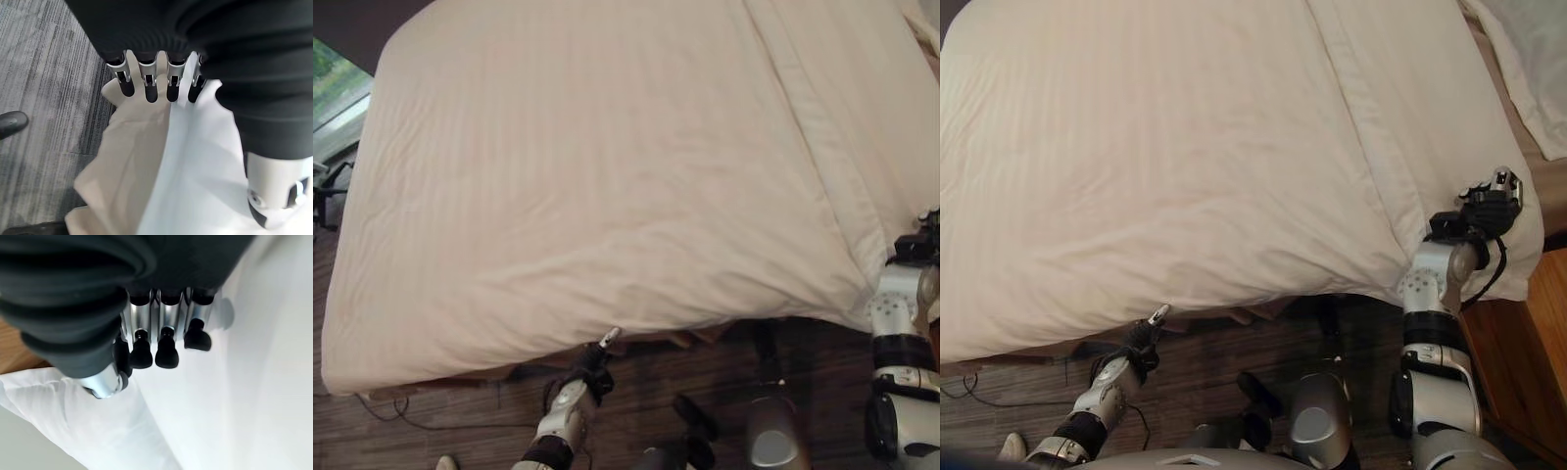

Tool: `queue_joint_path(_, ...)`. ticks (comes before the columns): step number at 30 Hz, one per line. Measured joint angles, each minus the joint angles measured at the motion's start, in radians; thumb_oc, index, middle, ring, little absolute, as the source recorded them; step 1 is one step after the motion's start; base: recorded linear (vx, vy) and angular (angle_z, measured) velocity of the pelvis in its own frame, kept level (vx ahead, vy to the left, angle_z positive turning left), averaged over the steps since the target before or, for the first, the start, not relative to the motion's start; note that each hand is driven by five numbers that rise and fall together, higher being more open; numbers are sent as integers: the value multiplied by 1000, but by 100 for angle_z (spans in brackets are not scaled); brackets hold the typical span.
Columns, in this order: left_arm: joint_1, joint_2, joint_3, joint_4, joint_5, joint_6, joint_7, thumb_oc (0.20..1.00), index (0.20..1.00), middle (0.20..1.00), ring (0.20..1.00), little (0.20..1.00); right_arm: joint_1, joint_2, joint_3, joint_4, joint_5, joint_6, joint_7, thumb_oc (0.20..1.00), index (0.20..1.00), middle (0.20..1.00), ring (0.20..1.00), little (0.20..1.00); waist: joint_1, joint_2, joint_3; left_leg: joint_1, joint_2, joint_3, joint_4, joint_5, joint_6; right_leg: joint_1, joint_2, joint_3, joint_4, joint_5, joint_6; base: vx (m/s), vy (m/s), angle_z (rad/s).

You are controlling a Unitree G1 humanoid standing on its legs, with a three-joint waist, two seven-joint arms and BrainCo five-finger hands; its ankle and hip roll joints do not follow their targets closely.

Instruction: Making the bed.

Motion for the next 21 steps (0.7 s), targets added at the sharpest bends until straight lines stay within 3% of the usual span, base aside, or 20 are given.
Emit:
queue_joint_path(3, 16, 0, 10, 13, -6, 1, 8, 1000, 1000, 1000, 1000, 1000, 45, 1, -48, 66, 28, 15, 11, 200, 200, 200, 200, 200, -17, -19, -6, 22, -1, 2, 0, -8, 2, 20, 0, 0, 0, -2, -1, 15, 11, -3)
queue_joint_path(6, 21, -2, 25, 32, -10, 1, 17, 1000, 1000, 1000, 1000, 1000, 139, -1, -111, 290, 64, 101, -16, 200, 200, 200, 200, 200, -38, -45, -14, 43, -1, 7, 0, -16, 1, 38, 2, 8, 0, -4, 1, 15, 32, -7)
queue_joint_path(11, 44, -10, 46, 51, -45, 16, 33, 1000, 1000, 1000, 1000, 1000, 345, 28, -97, 350, 57, 205, -23, 200, 200, 200, 200, 200, -71, -60, -8, 96, -11, 53, 0, -35, 4, 63, 2, 51, 0, -10, 10, -19, 22, -29)
queue_joint_path(12, 58, -12, 57, 63, -44, 19, 35, 1000, 1000, 1000, 1000, 1000, 364, 25, -71, 354, 13, 222, -22, 310, 310, 310, 310, 310, -86, -85, -4, 109, -17, 57, 0, -40, 1, 67, 3, 62, 1, -11, 7, -33, -27, -25)
queue_joint_path(13, 58, -12, 69, 62, -44, 21, 36, 1000, 1000, 1000, 1000, 1000, 385, 13, -14, 355, -38, 236, -20, 310, 310, 310, 310, 310, -86, -93, -4, 125, -19, 57, 0, -42, -3, 79, 4, 73, 0, -10, 7, -48, -15, -46)
queue_joint_path(14, 63, -6, 78, 52, -41, 21, 39, 1000, 1000, 1000, 1000, 1000, 426, -13, 144, 332, -210, 283, -18, 1000, 1000, 1000, 1000, 1000, -65, -151, -4, 153, -33, 42, 7, -52, -16, 88, 18, 102, 1, 0, 4, -62, -23, -63)
queue_joint_path(16, 73, 19, 91, 48, -30, 13, 39, 1000, 1000, 1000, 1000, 1000, 452, -5, 263, 280, -378, 315, 19, 1000, 1000, 1000, 1000, 1000, -29, -229, -8, 161, -46, -38, 44, -77, -13, 86, 30, 141, 1, 6, -3, -88, 53, -72)
queue_joint_path(17, 79, 42, 90, 41, -22, 5, 38, 1000, 1000, 1000, 1000, 1000, 457, -5, 331, 254, -442, 324, 23, 1000, 1000, 1000, 1000, 1000, 5, -275, -3, 159, -67, -151, 95, -108, 0, 81, 37, 177, 13, 10, -9, -120, 201, -120)
queue_joint_path(18, 93, 65, 93, 32, -10, 0, 36, 1000, 1000, 1000, 1000, 1000, 491, -5, 408, 151, -563, 348, 48, 1000, 1000, 1000, 1000, 1000, 65, -321, -20, 160, -44, -309, 144, -180, 3, 91, 61, 193, 19, 18, -11, -70, 162, -95)
queue_joint_path(19, 113, 68, 96, 33, 9, 0, 35, 1000, 1000, 1000, 1000, 1000, 515, 15, 403, 112, -620, 345, 59, 1000, 1000, 1000, 1000, 1000, 71, -350, -39, 162, -43, -326, 136, -187, 16, 100, 54, 174, 18, 13, -3, -94, 162, -28)
queue_joint_path(21, 114, 61, 66, 18, 50, 4, 28, 1000, 1000, 1000, 1000, 1000, 596, 19, 407, 41, -729, 359, 68, 1000, 1000, 1000, 1000, 1000, 65, -381, -67, 162, -22, -329, 119, -165, 49, 123, 39, 102, 20, -37, 49, -131, 123, 95)
